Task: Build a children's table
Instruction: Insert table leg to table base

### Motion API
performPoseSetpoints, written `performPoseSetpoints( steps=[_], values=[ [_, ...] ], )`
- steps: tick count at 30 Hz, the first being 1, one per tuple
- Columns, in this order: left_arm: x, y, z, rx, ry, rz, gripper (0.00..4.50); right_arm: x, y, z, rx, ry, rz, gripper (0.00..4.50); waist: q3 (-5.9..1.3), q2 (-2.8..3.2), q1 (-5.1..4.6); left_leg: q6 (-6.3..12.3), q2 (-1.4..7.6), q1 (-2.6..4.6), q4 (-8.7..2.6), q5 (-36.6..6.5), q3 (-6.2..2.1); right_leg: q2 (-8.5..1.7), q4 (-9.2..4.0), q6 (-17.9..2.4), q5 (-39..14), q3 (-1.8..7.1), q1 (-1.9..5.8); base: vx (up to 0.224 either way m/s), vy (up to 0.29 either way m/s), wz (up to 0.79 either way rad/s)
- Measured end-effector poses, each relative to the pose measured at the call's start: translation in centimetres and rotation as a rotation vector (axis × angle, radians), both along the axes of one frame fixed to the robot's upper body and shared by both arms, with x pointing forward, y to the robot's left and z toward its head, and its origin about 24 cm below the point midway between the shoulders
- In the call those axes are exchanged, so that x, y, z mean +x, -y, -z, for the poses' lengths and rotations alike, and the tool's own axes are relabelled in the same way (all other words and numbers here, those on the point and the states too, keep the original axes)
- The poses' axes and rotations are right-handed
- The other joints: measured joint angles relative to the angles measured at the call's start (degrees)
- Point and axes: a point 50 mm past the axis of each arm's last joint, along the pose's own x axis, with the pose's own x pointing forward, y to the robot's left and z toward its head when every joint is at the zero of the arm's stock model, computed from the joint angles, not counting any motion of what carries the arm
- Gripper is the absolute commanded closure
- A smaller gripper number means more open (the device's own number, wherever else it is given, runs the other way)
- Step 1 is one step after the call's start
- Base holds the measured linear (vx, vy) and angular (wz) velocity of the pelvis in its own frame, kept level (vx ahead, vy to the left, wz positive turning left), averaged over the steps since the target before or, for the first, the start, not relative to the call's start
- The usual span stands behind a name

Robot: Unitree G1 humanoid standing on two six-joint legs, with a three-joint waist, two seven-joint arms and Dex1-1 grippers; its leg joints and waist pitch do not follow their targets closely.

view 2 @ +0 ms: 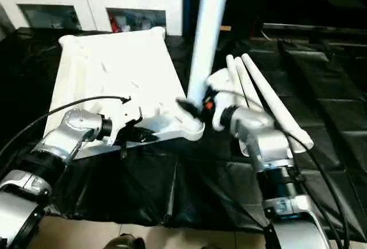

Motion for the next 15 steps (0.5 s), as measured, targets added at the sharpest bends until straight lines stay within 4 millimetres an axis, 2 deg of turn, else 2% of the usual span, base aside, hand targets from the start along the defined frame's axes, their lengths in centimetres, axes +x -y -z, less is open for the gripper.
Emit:
performPoseSetpoints(
  steps=[15],
  values=[
    [-0.91, -0.73, 0.16, -0.012, -0.019, 0.035, 4.5, 0.18, 0.0, 0.68, -0.01, -0.019, -0.025, 2.61, -0.03, -0.11, -0.01, 0.0, 0.0, 0.02, -0.06, 0.0, 0.02, 0.0, 0.0, 0.01, -0.03, 0.01, -0.02, 0.0, 0.0, 0.0]
  ],
)
